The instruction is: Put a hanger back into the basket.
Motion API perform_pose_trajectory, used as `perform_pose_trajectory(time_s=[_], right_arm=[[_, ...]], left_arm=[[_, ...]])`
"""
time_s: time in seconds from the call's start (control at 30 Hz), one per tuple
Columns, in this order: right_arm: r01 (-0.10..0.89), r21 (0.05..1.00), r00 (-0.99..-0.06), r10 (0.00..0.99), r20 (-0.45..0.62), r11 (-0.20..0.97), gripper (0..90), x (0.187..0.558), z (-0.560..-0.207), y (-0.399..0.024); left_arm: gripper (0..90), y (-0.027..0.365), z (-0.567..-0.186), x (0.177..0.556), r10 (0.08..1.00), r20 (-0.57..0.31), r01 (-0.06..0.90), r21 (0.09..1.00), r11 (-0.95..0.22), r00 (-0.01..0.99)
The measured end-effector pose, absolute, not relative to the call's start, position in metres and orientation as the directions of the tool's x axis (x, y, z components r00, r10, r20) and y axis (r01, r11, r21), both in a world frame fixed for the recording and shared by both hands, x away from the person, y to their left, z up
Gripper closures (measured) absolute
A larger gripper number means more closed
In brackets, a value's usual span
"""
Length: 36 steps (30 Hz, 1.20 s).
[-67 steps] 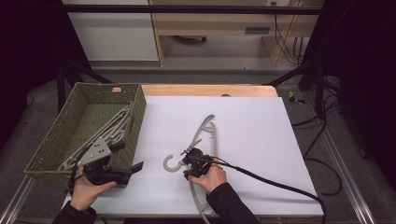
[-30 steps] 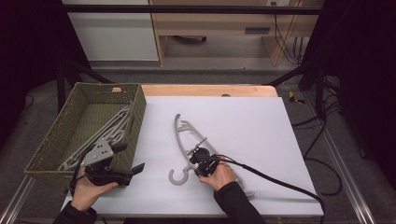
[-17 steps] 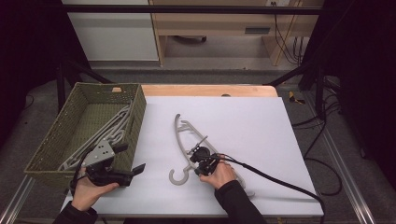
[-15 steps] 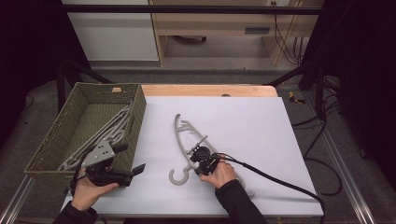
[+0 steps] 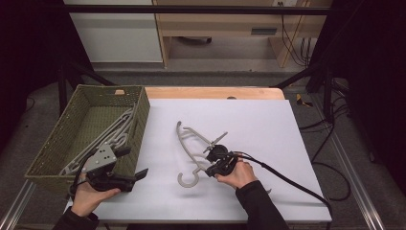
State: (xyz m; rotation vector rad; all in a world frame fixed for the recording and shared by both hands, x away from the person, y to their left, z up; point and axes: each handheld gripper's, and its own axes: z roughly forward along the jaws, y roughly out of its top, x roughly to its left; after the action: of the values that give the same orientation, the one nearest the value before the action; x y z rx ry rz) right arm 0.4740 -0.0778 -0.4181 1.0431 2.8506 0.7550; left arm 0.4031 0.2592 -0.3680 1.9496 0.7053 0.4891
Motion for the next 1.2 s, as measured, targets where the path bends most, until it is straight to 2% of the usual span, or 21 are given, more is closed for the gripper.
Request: perform_pose_trajectory(time_s=[0.43, 0.77, 0.8, 1.2], right_arm=[[0.540, 0.513, -0.824, 0.543, 0.161, 0.668, 83.6, 0.461, -0.389, -0.094], [0.553, 0.428, -0.825, 0.542, 0.161, 0.715, 83.2, 0.461, -0.437, -0.084], [0.532, 0.427, -0.837, 0.530, 0.135, 0.731, 83.2, 0.461, -0.441, -0.083], [0.503, 0.400, -0.851, 0.518, 0.079, 0.766, 81.8, 0.458, -0.453, -0.076]], left_arm=[[8.3, 0.256, -0.367, 0.401, 0.645, 0.070, 0.250, 0.886, -0.391, 0.761], [8.5, 0.254, -0.370, 0.402, 0.638, 0.070, 0.255, 0.879, -0.402, 0.767], [8.5, 0.254, -0.370, 0.402, 0.638, 0.071, 0.255, 0.879, -0.404, 0.767], [8.5, 0.253, -0.371, 0.402, 0.637, 0.070, 0.256, 0.877, -0.406, 0.768]])
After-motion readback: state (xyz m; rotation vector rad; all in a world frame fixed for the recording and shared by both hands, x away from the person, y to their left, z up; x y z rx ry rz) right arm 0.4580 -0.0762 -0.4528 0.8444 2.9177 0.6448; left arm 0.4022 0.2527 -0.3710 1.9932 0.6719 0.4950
